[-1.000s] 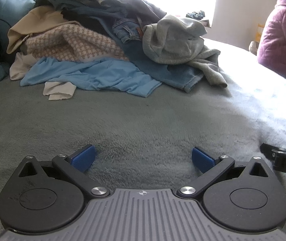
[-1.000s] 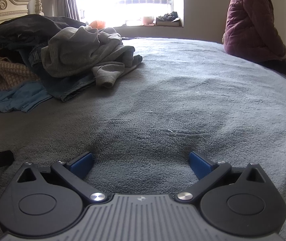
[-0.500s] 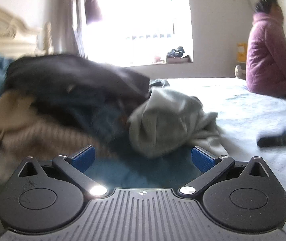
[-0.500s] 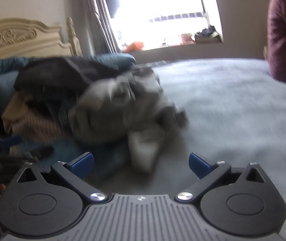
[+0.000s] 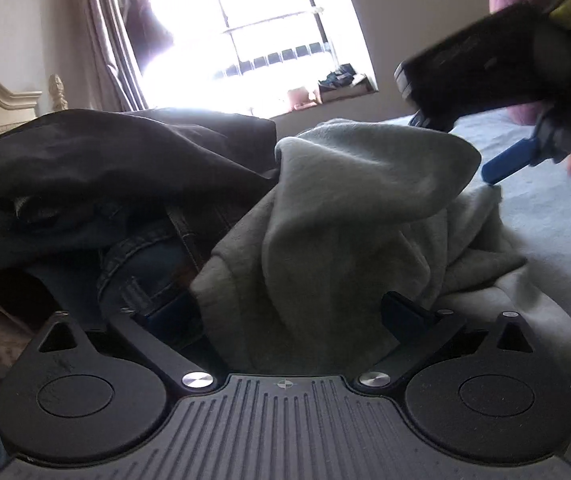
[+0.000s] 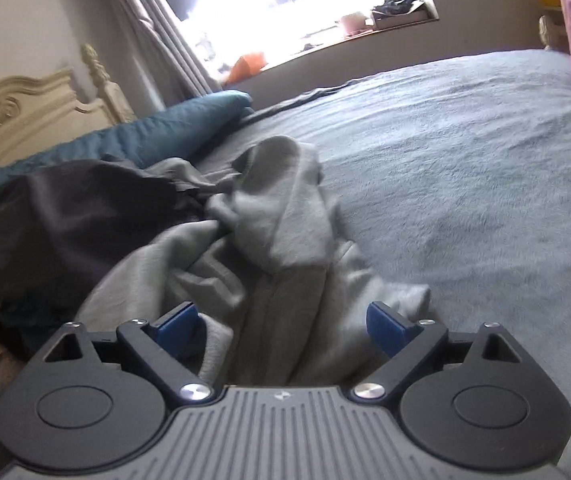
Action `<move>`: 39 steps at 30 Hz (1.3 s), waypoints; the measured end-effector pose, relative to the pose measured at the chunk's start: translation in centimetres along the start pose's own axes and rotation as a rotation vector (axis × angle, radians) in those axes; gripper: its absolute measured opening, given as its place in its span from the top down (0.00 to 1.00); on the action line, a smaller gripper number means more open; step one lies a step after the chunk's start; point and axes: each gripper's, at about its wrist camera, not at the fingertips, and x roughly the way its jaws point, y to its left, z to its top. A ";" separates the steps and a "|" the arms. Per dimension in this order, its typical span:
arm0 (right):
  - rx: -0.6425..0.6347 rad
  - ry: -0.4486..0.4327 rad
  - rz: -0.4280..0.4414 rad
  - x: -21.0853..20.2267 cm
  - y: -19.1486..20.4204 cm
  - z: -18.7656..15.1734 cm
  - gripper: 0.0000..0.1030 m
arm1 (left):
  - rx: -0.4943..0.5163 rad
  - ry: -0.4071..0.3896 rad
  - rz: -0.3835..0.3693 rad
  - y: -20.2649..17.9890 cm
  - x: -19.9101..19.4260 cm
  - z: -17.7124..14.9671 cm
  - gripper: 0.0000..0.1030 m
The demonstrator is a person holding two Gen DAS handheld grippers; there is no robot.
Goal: Fold clothes
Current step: 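Grasp the grey hoodie from the clothes pile with both grippers, then lift the grey hoodie and pull it out onto the open blanket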
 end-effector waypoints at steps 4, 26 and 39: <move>0.029 0.009 -0.060 3.1 -0.6 0.8 0.22 | -0.008 -0.053 0.016 -0.2 -0.5 -0.6 0.05; -0.177 -0.070 -0.098 -2.1 2.5 -1.5 0.87 | -0.061 -0.127 -0.118 -1.1 -9.2 -0.3 0.85; -0.120 -0.071 0.005 -18.4 -1.1 -7.0 0.87 | -0.192 -0.177 -0.321 -1.2 -23.4 1.1 0.86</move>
